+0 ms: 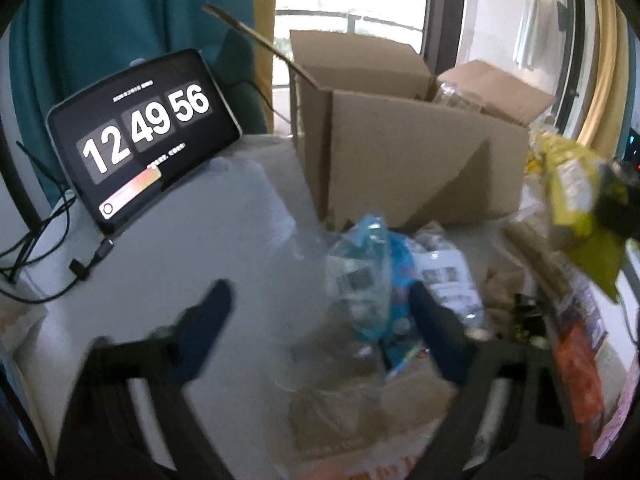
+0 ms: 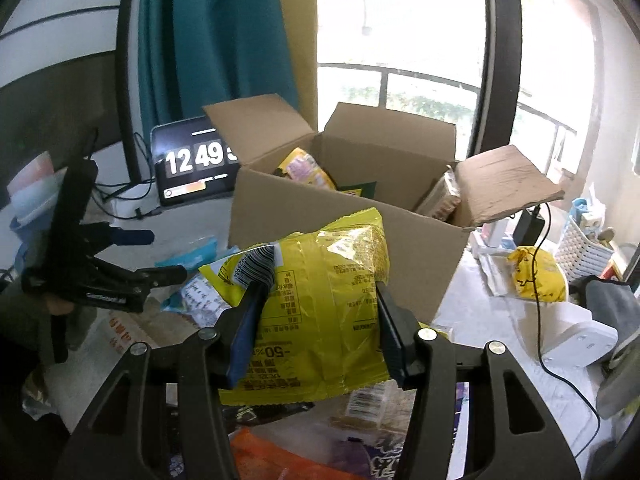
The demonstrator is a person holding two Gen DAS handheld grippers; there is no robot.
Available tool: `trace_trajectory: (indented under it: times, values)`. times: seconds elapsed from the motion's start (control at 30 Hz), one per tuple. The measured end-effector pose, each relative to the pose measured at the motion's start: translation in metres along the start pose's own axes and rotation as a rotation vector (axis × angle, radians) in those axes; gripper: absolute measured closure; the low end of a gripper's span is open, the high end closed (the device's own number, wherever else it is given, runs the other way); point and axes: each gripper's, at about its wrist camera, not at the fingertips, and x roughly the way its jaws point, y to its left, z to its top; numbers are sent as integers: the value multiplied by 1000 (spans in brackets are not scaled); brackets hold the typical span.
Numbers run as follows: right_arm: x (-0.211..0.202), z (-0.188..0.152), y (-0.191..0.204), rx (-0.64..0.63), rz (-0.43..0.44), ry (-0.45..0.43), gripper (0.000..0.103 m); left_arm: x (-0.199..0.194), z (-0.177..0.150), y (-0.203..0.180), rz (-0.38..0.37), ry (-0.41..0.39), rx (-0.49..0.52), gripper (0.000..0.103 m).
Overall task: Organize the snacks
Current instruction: 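Grasp the large yellow bag with the right tool while the left tool grasps the clear blue-labelled bag, then lift both held bags and carry them over the cardboard box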
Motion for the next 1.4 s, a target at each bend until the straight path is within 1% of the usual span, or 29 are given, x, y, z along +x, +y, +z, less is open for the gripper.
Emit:
trace_trajectory:
  times: [0.03,0.07,0.17,0.23,0.27,0.3,0.4,0.57,0.73,0.97,1.2,1.4]
  values:
    - [0,0,-3,3,-3,-1,47,4,1,2,-1,10,-1,32]
    - [1,1,-4,5,-6,-1,47,7,1,4,-4,18,-2,34]
    - [1,3,-8,11,-13,-4,47,10,2,4,-18,18,20,47]
    - [1,4,-12,18,-19,-7,47,9,4,0,-21,13,43,65]
    - [1,5,-13,21,-21,-9,47,9,5,-1,-27,12,52,70]
    - [1,5,-14,25,-23,-12,47,9,6,-2,-31,13,54,72]
    - [-3,6,-16,34,-30,-22,47,8,7,-3,-40,10,60,72]
    - [-12,7,-20,36,-45,-37,47,-3,10,5,-46,-8,30,72]
    - [-23,12,-27,42,-61,-61,47,-25,20,13,-27,-61,8,73]
    - [-35,19,-34,44,-72,-96,47,-53,39,13,-8,-131,4,72]
    - [-44,30,-43,43,-77,-130,47,-80,63,5,2,-215,24,72]
    - [-50,39,-52,46,-81,-165,47,-91,81,-4,-1,-258,39,72]
